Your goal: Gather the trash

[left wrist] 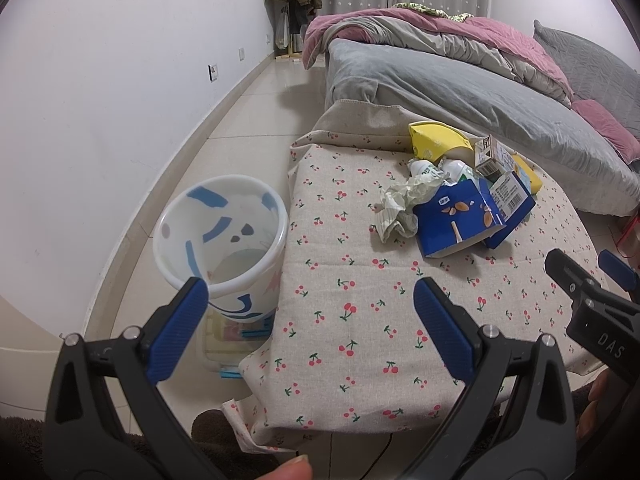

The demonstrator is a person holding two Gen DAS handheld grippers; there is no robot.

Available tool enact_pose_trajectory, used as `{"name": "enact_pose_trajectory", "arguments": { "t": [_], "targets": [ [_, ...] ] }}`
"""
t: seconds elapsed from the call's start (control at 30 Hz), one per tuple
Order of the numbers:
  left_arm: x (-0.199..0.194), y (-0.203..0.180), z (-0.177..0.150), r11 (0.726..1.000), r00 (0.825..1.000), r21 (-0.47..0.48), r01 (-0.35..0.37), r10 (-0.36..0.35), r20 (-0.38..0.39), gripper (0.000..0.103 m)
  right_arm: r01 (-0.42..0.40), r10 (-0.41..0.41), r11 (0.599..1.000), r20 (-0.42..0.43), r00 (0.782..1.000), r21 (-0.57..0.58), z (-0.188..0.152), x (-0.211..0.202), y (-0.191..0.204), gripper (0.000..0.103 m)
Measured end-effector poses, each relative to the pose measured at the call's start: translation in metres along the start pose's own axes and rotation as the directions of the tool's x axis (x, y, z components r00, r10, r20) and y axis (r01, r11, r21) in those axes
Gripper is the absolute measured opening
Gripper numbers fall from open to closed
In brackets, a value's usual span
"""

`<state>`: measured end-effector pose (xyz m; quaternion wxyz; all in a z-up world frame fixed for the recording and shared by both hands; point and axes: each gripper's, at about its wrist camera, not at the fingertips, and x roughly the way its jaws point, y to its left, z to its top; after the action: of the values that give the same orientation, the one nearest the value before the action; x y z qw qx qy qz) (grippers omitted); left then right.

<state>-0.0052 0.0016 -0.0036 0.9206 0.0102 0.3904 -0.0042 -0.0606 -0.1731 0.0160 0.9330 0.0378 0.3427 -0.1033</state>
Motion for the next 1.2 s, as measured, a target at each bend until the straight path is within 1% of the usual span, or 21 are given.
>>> {"name": "enact_pose_trajectory", "arguments": {
  "t": [0.17,0.33,0.47,0.5,0.6,0.7,0.83,0.93,1.0,1.07,1.13,1.17,1.2],
  "targets": [
    [0.005,0.003,0.004,1.000,1.000,0.002,0.017,-0.017,-0.024,0.102,-0.016,0.016,1.000,-0.014,1.000,0.005,0.007,-0.003,-0.002,0.103],
    [0.008,0.007,0.016,0.999,0.998,0.007,0.045,-0.044,-0.049,0.102,-0.043,0.044,0.999,-0.030,0.999,0.009,0.029,-0.010,-0.012,0.103],
    [0.012,0.010,0.032,0.998,0.996,0.023,0.056,-0.055,-0.066,0.102,-0.076,0.077,0.997,-0.079,0.994,0.013,0.051,-0.007,-0.021,0.103],
    [0.014,0.011,0.037,0.998,0.995,0.029,0.062,-0.060,-0.074,0.102,-0.085,0.087,0.996,-0.107,0.991,0.018,0.057,-0.004,-0.024,0.103],
    [0.022,0.011,0.050,0.995,0.991,0.055,0.083,-0.076,-0.110,0.102,-0.137,0.143,0.989,-0.180,0.973,0.049,0.073,0.010,-0.037,0.103],
    [0.036,0.007,0.060,0.991,0.979,0.067,0.115,-0.101,-0.175,0.102,-0.140,0.152,0.988,-0.237,0.960,0.068,0.087,0.031,-0.050,0.103],
    [0.055,-0.005,0.070,0.981,0.957,0.082,0.176,-0.152,-0.247,0.102,-0.148,0.177,0.982,-0.303,0.936,0.115,0.101,0.061,-0.065,0.103],
    [0.070,-0.013,0.076,0.972,0.937,0.056,0.227,-0.203,-0.285,0.101,-0.174,0.222,0.971,-0.344,0.912,0.167,0.105,0.086,-0.071,0.103],
    [0.080,-0.017,0.079,0.963,0.924,0.038,0.267,-0.245,-0.294,0.098,-0.183,0.244,0.964,-0.359,0.901,0.194,0.103,0.099,-0.072,0.103],
    [0.086,-0.022,0.079,0.957,0.921,0.039,0.286,-0.263,-0.287,0.096,-0.193,0.268,0.955,-0.370,0.890,0.226,0.098,0.114,-0.073,0.102],
    [0.094,-0.028,0.079,0.954,0.919,0.048,0.297,-0.272,-0.285,0.094,-0.191,0.279,0.949,-0.384,0.880,0.252,0.095,0.124,-0.074,0.099],
    [0.099,-0.030,0.080,0.952,0.917,0.048,0.303,-0.277,-0.287,0.092,-0.185,0.290,0.942,-0.399,0.870,0.281,0.093,0.133,-0.075,0.099],
    [0.105,-0.032,0.080,0.948,0.911,0.040,0.315,-0.290,-0.294,0.091,-0.190,0.308,0.932,-0.398,0.864,0.308,0.093,0.139,-0.077,0.098]
  ]
}}
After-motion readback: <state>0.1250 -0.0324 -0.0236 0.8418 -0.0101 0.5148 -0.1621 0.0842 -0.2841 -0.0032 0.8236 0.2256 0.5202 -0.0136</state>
